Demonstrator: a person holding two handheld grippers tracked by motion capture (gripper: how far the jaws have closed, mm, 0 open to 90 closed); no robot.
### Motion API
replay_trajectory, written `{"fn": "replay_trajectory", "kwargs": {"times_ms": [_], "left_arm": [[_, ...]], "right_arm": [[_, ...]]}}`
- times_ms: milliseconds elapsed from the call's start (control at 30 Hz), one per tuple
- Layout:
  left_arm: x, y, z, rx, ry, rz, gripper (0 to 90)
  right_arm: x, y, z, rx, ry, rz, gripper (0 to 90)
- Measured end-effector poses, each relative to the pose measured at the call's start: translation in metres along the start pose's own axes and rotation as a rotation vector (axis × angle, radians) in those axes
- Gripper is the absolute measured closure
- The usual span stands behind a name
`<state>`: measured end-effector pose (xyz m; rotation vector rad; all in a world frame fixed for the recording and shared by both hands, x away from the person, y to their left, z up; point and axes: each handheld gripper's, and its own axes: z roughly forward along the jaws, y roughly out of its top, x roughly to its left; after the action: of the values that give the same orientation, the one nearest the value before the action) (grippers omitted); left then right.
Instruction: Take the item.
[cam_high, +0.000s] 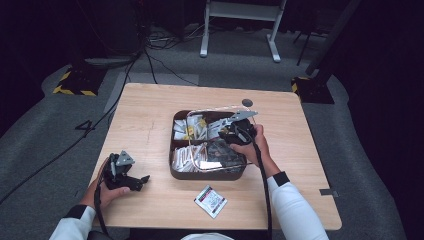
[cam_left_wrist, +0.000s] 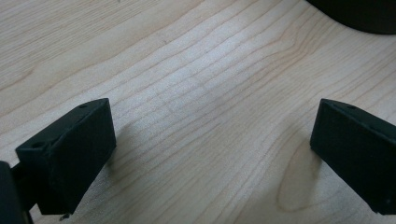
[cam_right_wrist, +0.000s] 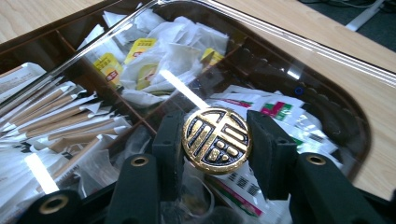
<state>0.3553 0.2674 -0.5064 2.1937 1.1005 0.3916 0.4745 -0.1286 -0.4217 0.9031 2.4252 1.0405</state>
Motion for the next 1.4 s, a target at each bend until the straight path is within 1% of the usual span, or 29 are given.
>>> {"fn": "replay_trajectory", "kwargs": {"times_ms": [100, 267, 400, 467, 667, 800, 900, 1000, 1100, 1133, 1167, 1333, 1400], "left_arm": [[0.000, 0.000, 0.000, -0.001, 0.000, 0.001, 0.4], [0.000, 0.000, 0.000, 0.000, 0.000, 0.000, 0.4], [0.000, 0.000, 0.000, 0.000, 0.000, 0.000, 0.4], [0.000, 0.000, 0.000, 0.000, 0.001, 0.001, 0.4], [0.000, 0.000, 0.000, 0.000, 0.000, 0.000, 0.4], [0.000, 0.000, 0.000, -0.001, 0.001, 0.000, 0.4], [0.000, 0.000, 0.000, 0.000, 0.000, 0.000, 0.4], [0.000, 0.000, 0.000, -0.001, 0.000, 0.001, 0.4], [0.000, 0.000, 0.000, -0.001, 0.001, 0.002, 0.4], [0.000, 0.000, 0.000, 0.000, 0.001, 0.002, 0.4], [0.000, 0.000, 0.000, -0.001, 0.002, 0.003, 0.4], [0.000, 0.000, 0.000, -0.001, 0.000, -0.002, 0.4], [0.000, 0.000, 0.000, -0.001, 0.001, 0.001, 0.4]], "right_arm": [[0.004, 0.002, 0.005, 0.004, 0.006, 0.004, 58.8], [0.012, 0.008, 0.014, 0.006, -0.003, -0.002, 58.8], [0.016, 0.010, 0.021, 0.004, -0.005, 0.011, 58.8], [0.017, 0.011, 0.022, -0.001, -0.007, 0.018, 58.8], [0.025, 0.014, 0.025, -0.003, 0.004, 0.012, 58.8], [0.029, 0.015, 0.027, 0.007, -0.015, 0.009, 58.6], [0.035, 0.017, 0.027, 0.017, -0.017, -0.002, 58.4], [0.042, 0.020, 0.027, 0.035, -0.024, -0.034, 58.3], [0.048, 0.020, 0.027, 0.053, -0.015, -0.064, 56.7], [0.049, 0.019, 0.028, 0.058, -0.023, -0.077, 56.7], [0.050, 0.019, 0.028, 0.055, -0.024, -0.083, 56.5], [0.045, 0.017, 0.028, 0.043, 0.013, -0.075, 54.4], [0.045, 0.016, 0.028, 0.038, 0.023, -0.084, 52.7]]}}
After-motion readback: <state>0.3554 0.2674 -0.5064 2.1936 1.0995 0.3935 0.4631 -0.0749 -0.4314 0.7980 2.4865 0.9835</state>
